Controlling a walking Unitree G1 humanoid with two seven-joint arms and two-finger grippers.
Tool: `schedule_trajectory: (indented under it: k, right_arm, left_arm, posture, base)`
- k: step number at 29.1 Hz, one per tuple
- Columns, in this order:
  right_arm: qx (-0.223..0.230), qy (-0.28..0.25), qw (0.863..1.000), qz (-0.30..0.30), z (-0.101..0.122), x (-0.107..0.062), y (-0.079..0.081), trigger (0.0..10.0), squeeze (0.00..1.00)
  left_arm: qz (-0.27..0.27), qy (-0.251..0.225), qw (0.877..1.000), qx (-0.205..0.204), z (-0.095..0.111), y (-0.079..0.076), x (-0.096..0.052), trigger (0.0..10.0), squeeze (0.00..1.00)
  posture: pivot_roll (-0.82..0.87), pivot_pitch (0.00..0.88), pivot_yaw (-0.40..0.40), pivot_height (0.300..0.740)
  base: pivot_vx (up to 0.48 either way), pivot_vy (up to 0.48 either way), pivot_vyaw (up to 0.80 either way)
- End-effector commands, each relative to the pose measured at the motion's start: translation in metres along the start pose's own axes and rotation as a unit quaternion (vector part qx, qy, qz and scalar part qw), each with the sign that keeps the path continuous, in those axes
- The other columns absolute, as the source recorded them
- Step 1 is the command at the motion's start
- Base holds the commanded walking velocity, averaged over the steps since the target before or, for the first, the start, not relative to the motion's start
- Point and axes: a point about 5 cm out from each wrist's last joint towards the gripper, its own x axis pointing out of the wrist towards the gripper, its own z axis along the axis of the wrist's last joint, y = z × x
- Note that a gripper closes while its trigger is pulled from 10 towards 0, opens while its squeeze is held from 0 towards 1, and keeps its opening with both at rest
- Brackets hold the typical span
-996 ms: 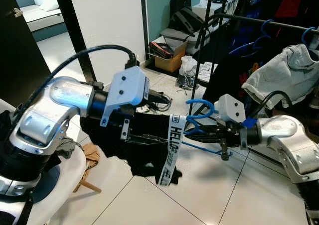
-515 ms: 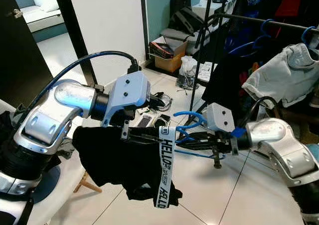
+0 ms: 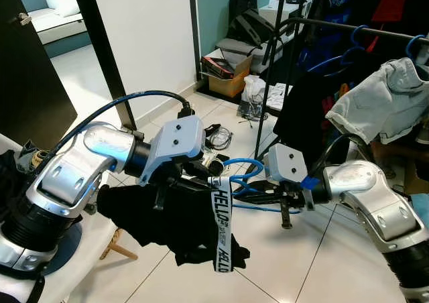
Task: Hang hanger
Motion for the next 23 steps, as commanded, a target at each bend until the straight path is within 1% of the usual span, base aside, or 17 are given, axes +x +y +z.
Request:
schedule_trajectory:
  k: [1, 3, 5, 9, 10, 11, 12, 16, 17, 18, 19, 23]
  right_arm:
    - [-0.025, -0.023, 0.999, -0.004, 0.014, 0.001, -0.004, 10.0, 0.00]
    - [-0.025, -0.023, 0.999, -0.004, 0.014, 0.001, -0.004, 10.0, 0.00]
    - [-0.027, -0.028, 0.999, -0.008, 0.016, 0.001, -0.006, 10.0, 0.00]
    - [-0.027, -0.032, 0.999, -0.009, 0.017, 0.001, -0.006, 10.0, 0.00]
    - [-0.028, -0.034, 0.999, -0.010, 0.018, 0.002, -0.007, 10.0, 0.00]
    - [-0.028, -0.034, 0.999, -0.010, 0.018, 0.002, -0.007, 10.0, 0.00]
    - [-0.028, -0.035, 0.999, -0.010, 0.019, 0.002, -0.007, 10.0, 0.00]
    - [-0.028, -0.037, 0.999, -0.010, 0.020, 0.002, -0.007, 10.0, 0.00]
    - [-0.028, -0.038, 0.999, -0.009, 0.020, 0.002, -0.007, 10.0, 0.00]
    - [-0.028, -0.038, 0.999, -0.009, 0.020, 0.002, -0.007, 10.0, 0.00]
    - [-0.028, -0.040, 0.999, -0.009, 0.021, 0.002, -0.007, 10.0, 0.00]
    - [-0.028, -0.042, 0.999, -0.008, 0.022, 0.002, -0.007, 10.0, 0.00]
  left_arm:
    - [-0.015, 0.013, 1.000, -0.013, -0.007, -0.007, 0.007, 0.0, 0.00]
    - [-0.015, 0.013, 1.000, -0.013, -0.007, -0.007, 0.007, 0.0, 0.00]
    - [-0.029, 0.016, 0.999, -0.016, -0.009, -0.012, 0.011, 0.0, 0.00]
    - [-0.034, 0.017, 0.999, -0.017, -0.010, -0.014, 0.014, 0.0, 0.00]
    - [-0.037, 0.017, 0.999, -0.015, -0.010, -0.015, 0.015, 10.0, 0.00]
    - [-0.037, 0.017, 0.999, -0.015, -0.010, -0.015, 0.015, 10.0, 0.00]
    - [-0.045, 0.008, 0.999, -0.021, -0.009, -0.018, 0.016, 10.0, 1.00]
    - [-0.050, 0.005, 0.999, -0.019, -0.008, -0.020, 0.017, 10.0, 1.00]
    - [-0.049, 0.009, 0.999, -0.013, -0.009, -0.020, 0.018, 10.0, 0.54]
    - [-0.049, 0.009, 0.999, -0.013, -0.009, -0.020, 0.018, 10.0, 0.54]
    - [-0.050, 0.014, 0.999, -0.006, -0.010, -0.021, 0.019, 10.0, 0.00]
    - [-0.045, 0.018, 0.999, -0.005, -0.012, -0.020, 0.021, 10.0, 0.00]
  posture:
    - [-0.05, 0.000, 0.093, 0.740]
    - [-0.05, 0.000, 0.093, 0.740]
    - [-0.05, 0.000, 0.093, 0.740]
    - [-0.05, 0.000, 0.093, 0.740]
    - [-0.05, 0.000, 0.095, 0.740]
    - [-0.05, 0.000, 0.095, 0.740]
    - [-0.05, 0.000, 0.094, 0.740]
    - [-0.05, 0.000, 0.094, 0.740]
    - [-0.05, 0.000, 0.094, 0.740]
    - [-0.05, 0.000, 0.094, 0.740]
    - [-0.05, 0.000, 0.095, 0.740]
    - [-0.05, 0.000, 0.096, 0.740]
  base:
    - [0.000, 0.000, 0.00]
    - [0.000, 0.000, 0.00]
    - [0.000, 0.000, 0.00]
    - [0.000, 0.000, 0.00]
    - [0.000, 0.000, 0.00]
    - [0.000, 0.000, 0.00]
    - [0.000, 0.000, 0.00]
    - [0.000, 0.000, 0.00]
    - [0.000, 0.000, 0.00]
    - [0.000, 0.000, 0.00]
    - [0.000, 0.000, 0.00]
    - [0.000, 0.000, 0.00]
